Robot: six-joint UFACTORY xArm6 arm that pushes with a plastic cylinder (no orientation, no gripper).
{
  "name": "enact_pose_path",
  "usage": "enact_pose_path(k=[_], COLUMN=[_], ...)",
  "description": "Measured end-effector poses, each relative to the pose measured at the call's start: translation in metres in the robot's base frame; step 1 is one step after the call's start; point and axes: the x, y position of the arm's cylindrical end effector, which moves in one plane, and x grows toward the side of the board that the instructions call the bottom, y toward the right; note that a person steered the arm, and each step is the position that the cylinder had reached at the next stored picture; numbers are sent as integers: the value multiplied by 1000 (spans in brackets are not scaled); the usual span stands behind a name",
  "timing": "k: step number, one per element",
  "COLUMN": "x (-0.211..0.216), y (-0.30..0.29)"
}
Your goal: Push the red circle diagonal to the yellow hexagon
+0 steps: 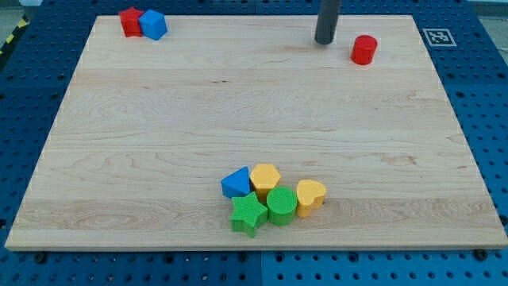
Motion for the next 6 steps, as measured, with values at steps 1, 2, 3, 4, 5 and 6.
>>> enact_pose_path(k=[1,2,3,4,5,6], x=[0,-24,-24,-23,10,25], y=[-3,-9,27,67,73,73])
